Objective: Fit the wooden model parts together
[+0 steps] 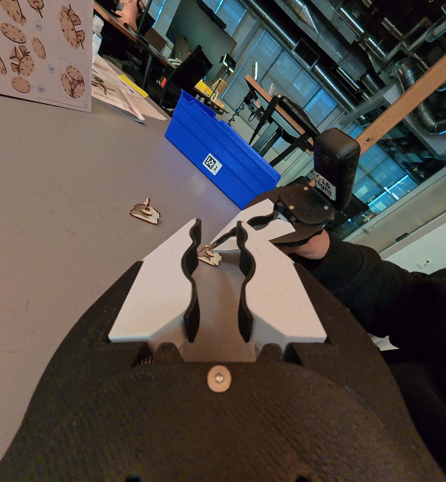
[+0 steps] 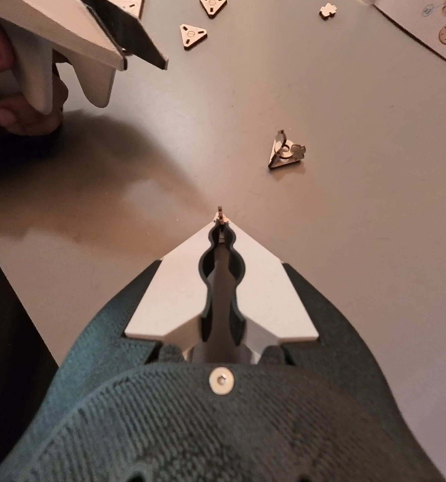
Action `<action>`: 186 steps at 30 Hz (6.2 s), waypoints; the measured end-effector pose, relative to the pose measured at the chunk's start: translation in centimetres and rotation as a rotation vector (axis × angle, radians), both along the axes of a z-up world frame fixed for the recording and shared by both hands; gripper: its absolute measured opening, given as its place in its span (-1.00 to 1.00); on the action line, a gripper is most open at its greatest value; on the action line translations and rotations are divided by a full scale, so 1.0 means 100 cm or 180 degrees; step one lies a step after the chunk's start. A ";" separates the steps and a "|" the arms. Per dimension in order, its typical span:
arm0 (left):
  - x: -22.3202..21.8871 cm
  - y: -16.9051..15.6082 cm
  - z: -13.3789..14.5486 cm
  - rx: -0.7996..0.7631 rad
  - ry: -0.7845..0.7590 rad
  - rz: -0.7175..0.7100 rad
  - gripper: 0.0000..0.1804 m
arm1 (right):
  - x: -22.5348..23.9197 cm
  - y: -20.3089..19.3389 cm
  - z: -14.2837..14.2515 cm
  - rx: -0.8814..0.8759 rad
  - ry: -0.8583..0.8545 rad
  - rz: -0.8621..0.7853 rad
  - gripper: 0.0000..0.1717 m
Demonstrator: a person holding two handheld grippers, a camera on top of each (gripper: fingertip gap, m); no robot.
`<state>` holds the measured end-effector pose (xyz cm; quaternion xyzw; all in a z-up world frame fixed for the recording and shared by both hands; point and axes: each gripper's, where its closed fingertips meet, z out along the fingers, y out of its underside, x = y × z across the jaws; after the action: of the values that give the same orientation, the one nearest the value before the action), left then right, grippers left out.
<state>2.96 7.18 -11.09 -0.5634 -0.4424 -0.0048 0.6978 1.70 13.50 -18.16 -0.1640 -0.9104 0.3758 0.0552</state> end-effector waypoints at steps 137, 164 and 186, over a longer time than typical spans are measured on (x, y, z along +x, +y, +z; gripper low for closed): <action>-0.012 0.079 -0.080 -0.2553 -0.0111 -0.1484 -0.99 | -0.005 0.026 -0.006 0.1357 -0.0190 -0.0263 -0.99; -0.011 0.078 -0.085 -0.2247 -0.0342 -0.1330 -0.94 | -0.005 0.024 -0.012 0.1784 -0.0815 -0.0235 -0.99; -0.012 0.078 -0.084 -0.2372 -0.0263 -0.1266 -0.95 | -0.008 0.021 -0.002 0.1076 0.0041 0.0131 -0.98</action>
<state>1.75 15.02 -19.50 -0.8508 -0.3241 -0.0017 0.4136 0.94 15.60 -18.31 -0.1314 -0.9634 0.2194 0.0801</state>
